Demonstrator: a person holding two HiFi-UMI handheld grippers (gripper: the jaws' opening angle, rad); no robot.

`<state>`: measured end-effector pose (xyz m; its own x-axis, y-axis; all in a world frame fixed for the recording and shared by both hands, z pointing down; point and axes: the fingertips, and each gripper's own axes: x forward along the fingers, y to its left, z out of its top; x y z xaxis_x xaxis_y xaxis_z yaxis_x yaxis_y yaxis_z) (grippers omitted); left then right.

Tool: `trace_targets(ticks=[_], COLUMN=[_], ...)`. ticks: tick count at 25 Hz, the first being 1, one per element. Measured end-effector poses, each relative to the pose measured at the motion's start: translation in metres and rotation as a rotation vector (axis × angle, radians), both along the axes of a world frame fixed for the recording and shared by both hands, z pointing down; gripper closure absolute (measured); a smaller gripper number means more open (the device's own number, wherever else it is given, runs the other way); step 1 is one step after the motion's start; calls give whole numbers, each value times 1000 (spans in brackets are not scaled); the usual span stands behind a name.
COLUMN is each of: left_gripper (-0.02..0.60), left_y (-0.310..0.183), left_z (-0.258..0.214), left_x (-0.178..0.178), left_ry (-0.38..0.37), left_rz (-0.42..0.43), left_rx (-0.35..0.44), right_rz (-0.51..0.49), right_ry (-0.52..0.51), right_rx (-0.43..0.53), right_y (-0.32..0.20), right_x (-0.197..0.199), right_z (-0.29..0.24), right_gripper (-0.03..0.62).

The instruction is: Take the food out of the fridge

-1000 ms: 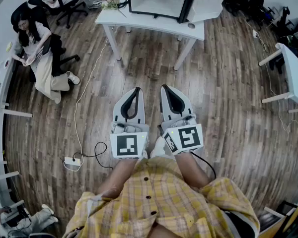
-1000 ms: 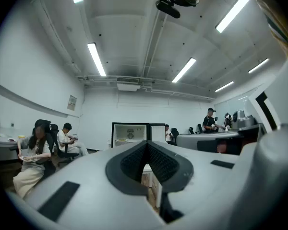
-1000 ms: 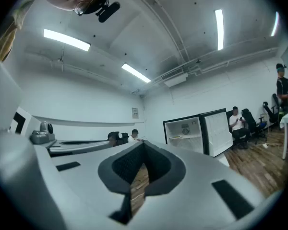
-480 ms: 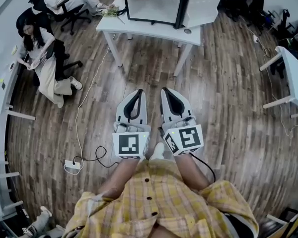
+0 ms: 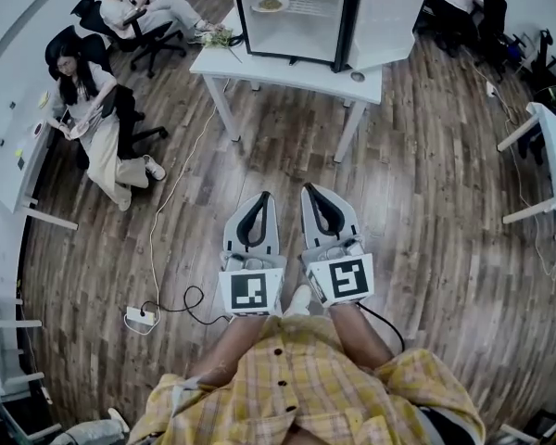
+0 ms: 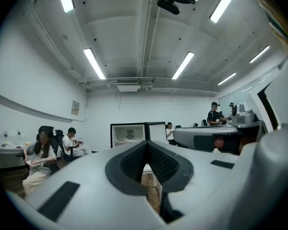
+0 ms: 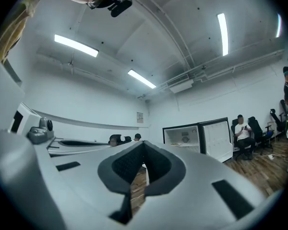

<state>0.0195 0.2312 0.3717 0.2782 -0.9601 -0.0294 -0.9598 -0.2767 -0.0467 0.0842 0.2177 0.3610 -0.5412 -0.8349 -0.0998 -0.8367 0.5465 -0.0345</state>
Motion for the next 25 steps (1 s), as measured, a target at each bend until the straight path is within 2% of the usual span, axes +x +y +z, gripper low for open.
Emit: trace_targets(ticks=[5, 13, 19, 25], left_gripper=[574, 574, 574, 574], left_y=[-15, -54, -91, -145], left_z=[8, 6, 6, 8], left_x=[5, 0, -7, -28], left_ry=[0, -1, 1, 14], left_rz=[-5, 7, 32, 50], left_rx=[-13, -5, -1, -6], right_rz=[-24, -31, -16, 2], right_ry=[36, 17, 36, 49], right_rx=[19, 57, 17, 21], right_y=[-7, -38, -76, -127], right_x=[2, -6, -13, -31], right_z=[1, -7, 3, 2], right_gripper=[586, 586, 586, 587])
